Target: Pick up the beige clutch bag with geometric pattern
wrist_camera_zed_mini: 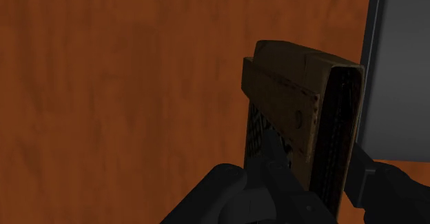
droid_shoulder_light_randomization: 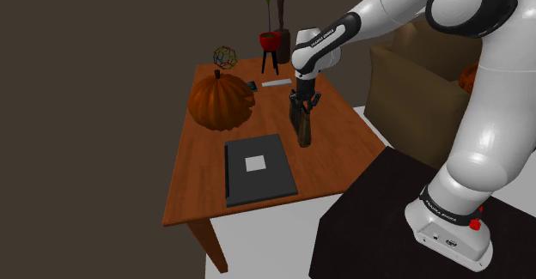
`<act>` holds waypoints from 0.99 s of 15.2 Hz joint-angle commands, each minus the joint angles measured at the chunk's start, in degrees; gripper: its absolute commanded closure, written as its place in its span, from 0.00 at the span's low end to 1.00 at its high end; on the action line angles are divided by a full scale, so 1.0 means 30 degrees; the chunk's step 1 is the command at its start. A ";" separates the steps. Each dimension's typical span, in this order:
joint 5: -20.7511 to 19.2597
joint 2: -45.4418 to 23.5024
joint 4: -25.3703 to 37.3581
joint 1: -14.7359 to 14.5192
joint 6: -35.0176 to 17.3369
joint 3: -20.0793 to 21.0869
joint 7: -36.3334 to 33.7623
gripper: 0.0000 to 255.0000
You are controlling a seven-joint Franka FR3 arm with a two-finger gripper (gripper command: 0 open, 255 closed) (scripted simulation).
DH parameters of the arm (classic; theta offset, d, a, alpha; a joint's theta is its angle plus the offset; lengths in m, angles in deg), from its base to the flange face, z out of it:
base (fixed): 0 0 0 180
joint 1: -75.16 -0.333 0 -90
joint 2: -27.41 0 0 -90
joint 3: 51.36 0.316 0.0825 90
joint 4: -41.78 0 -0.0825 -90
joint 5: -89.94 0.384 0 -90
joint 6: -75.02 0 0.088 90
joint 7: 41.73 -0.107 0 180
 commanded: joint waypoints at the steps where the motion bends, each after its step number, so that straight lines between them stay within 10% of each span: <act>1: -0.0002 -0.0015 -0.0008 0.0002 -0.0013 -0.0002 0.0003 1.00; 15: -0.0092 0.1086 0.0692 -0.0001 0.1778 -0.0015 -0.0199 1.00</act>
